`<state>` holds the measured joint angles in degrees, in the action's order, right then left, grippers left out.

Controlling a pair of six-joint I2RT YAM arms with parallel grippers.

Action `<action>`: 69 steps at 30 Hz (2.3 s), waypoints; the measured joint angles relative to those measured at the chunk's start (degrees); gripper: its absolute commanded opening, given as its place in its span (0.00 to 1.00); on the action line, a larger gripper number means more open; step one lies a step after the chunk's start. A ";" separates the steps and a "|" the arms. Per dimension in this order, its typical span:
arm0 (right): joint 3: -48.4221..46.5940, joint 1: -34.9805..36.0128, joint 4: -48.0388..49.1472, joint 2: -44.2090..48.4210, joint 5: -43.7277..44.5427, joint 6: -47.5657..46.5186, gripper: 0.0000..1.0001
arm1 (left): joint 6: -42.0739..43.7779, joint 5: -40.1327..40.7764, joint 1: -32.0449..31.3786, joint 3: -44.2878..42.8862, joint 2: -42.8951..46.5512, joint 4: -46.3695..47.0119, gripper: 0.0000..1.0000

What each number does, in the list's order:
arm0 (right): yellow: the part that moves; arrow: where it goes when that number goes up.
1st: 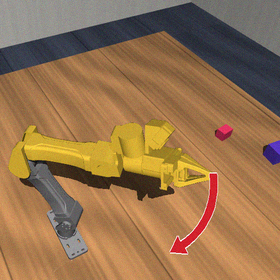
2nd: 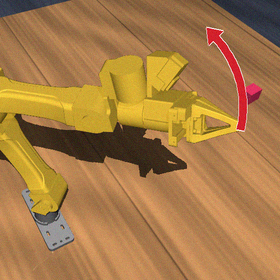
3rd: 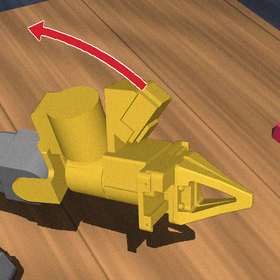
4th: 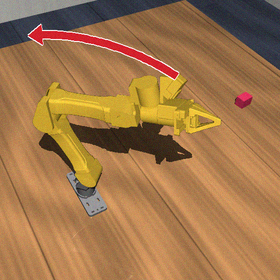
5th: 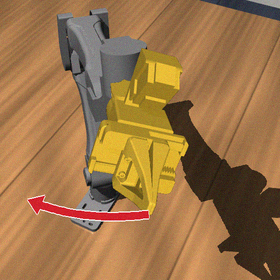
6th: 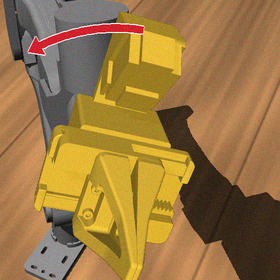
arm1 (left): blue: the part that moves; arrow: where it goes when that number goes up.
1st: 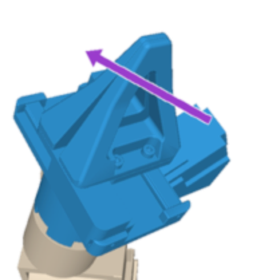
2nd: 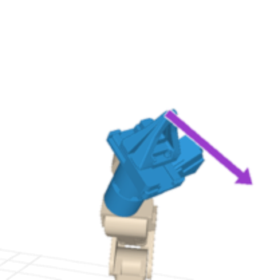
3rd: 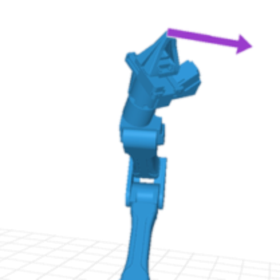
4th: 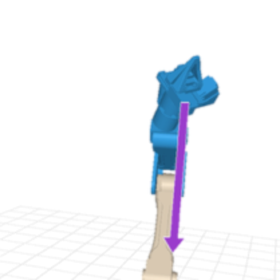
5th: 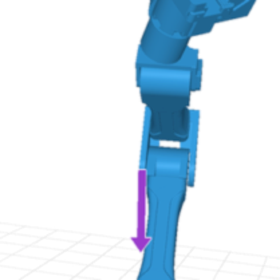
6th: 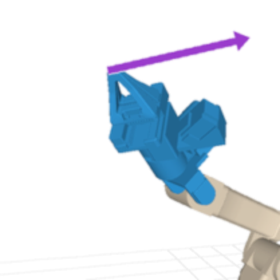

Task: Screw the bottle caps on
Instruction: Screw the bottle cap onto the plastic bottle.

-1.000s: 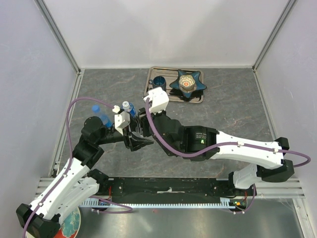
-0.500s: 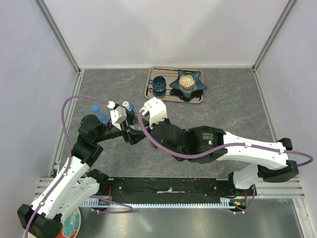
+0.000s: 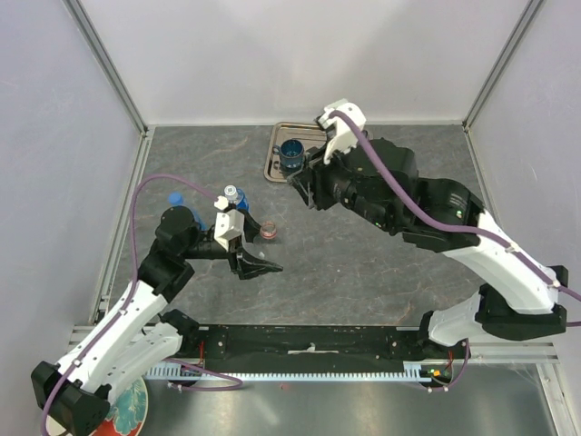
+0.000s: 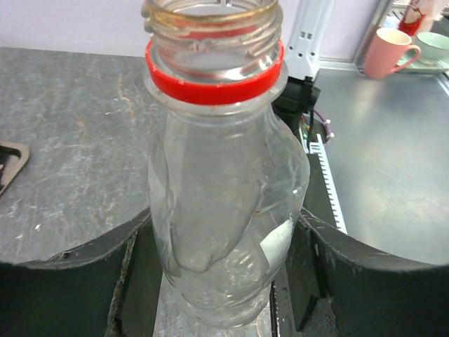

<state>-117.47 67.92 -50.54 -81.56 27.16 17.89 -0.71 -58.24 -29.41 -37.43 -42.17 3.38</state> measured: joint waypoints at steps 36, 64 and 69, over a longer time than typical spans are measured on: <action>5.73 -2.21 -0.68 -5.25 -26.12 -2.86 0.28 | 3.56 -1.22 -2.36 -3.23 -5.55 -1.99 0.02; -0.74 -2.29 -7.52 -9.49 -28.92 -7.82 0.35 | 5.07 -1.44 -3.85 -3.23 -5.55 -5.33 0.02; -0.74 -2.32 -8.61 -9.35 -29.51 -7.87 0.38 | 5.07 -1.36 -3.82 -3.19 -5.20 -5.57 0.02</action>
<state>-118.21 65.60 -59.16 -90.91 -2.35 10.02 4.36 -59.59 -33.23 -40.62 -47.37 -2.20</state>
